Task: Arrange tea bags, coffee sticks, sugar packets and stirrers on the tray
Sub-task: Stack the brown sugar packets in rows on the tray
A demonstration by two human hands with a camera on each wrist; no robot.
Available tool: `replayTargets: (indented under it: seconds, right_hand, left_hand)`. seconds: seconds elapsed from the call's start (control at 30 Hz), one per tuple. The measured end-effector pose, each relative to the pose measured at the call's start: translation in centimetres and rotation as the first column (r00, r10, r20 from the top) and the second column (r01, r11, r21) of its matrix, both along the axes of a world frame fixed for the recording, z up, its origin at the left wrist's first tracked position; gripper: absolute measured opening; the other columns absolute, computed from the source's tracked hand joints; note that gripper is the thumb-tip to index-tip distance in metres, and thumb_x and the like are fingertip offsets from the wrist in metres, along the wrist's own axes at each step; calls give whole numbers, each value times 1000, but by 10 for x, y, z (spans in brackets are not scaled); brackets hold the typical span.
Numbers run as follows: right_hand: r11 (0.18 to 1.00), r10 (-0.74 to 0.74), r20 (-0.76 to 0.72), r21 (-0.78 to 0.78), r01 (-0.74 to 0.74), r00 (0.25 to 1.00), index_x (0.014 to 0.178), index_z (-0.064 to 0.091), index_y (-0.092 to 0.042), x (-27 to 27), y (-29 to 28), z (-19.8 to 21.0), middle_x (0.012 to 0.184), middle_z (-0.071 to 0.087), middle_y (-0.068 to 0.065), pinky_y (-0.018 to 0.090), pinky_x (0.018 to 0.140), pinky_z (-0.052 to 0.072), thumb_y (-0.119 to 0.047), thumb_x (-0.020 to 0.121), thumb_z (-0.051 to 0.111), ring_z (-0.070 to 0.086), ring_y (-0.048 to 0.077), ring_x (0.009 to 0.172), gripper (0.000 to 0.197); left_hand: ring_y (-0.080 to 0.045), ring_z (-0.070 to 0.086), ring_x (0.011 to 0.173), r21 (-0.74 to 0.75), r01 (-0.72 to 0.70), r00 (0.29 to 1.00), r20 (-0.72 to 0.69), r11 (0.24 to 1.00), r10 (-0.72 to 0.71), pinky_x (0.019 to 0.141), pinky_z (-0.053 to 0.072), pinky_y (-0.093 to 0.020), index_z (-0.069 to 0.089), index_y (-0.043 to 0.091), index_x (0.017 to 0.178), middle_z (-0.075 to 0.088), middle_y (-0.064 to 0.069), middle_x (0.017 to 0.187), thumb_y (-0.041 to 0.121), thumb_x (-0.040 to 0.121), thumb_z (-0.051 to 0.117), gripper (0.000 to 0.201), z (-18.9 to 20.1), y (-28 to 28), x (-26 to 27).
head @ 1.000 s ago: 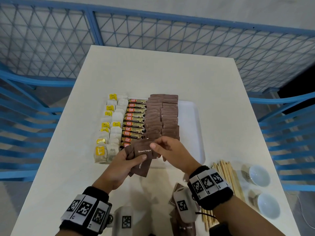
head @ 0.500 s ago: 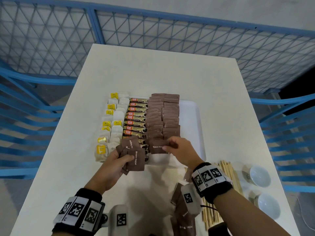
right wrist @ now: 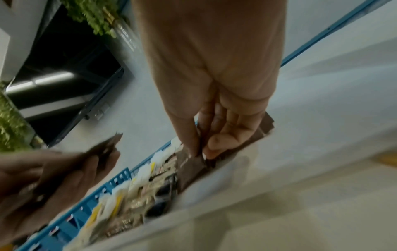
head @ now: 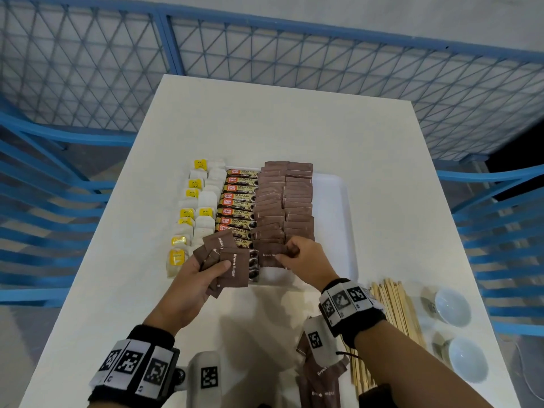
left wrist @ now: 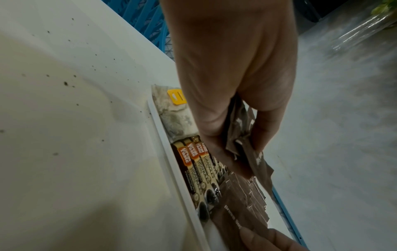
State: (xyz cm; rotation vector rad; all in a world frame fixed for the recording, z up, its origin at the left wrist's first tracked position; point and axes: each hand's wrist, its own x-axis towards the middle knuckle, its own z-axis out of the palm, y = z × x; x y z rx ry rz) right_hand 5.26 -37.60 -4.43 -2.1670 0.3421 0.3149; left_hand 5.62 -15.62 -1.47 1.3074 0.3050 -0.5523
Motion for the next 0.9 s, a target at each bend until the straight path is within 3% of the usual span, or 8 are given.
replayTargets:
  seconds: [0.13,0.27,0.37,0.47,0.6,0.73,0.8,0.9]
  right_hand:
    - [998,16,-50,57,-13,999,71,53,-19,-2,-7,3,74,63,3,21,62,48,-17,80,71,55,12,63,20]
    - [1000,-13,-36,-3,13,999,67,50,-22,-2,-5,1,73,64,7,27,65,51,-17,80,71,55,14,61,25]
    - [999,-50,-36,-2,50,998,70,54,-15,0,1,-3,74,66,10,31,70,54,-17,79,71,59,18,65,19]
    - [997,-77,-26,-3,76,997,78,58,-4,2,6,-6,73,66,10,33,70,55,-18,78,72,59,19,65,19]
    - [996,-79,-1,-33,79,997,79,56,-6,2,6,-6,68,58,2,19,61,48,-19,78,72,54,15,65,21]
    - [991,-29,224,-123,58,974,86,58,-11,-1,11,5,78,51,-2,11,63,34,-28,83,67,46,11,73,20]
    - [1000,10,261,-31,-2,965,87,60,-11,-2,19,19,78,53,-3,12,65,35,-33,89,59,46,6,70,23]
    - [968,90,90,226,-109,992,89,62,-13,-7,31,38,79,60,-3,20,69,43,-40,90,55,53,7,70,27]
  left_hand:
    - [-10,68,70,0,-15,1000,1,1000,15,55,36,-26,62,20,105,74,6,84,-5,88,52,32,-1,2,1]
    - [-14,66,71,-5,-23,1000,-4,1000,23,57,36,-26,63,20,102,74,7,81,-6,88,52,31,0,1,1]
    - [-14,66,70,1,-18,1000,8,1000,18,61,33,-29,64,20,100,73,6,80,-6,87,53,32,0,0,1]
    - [-10,68,70,-3,-3,1000,16,1000,3,55,44,-23,63,19,103,74,6,82,-6,86,54,32,1,-1,0]
    - [-13,68,75,10,-2,1000,19,1000,1,61,45,-27,63,17,106,74,3,86,-5,84,58,31,0,-4,1]
    - [-12,70,75,-7,-27,999,26,1000,27,66,52,-28,64,14,105,75,2,85,-7,83,58,32,0,-11,1]
    - [-11,70,74,-26,-38,999,26,999,38,61,55,-23,64,13,105,75,2,84,-9,83,57,31,1,-14,1]
    - [-14,70,76,-41,-39,998,39,998,41,63,55,-26,65,12,106,75,0,86,-7,82,58,31,4,-18,2]
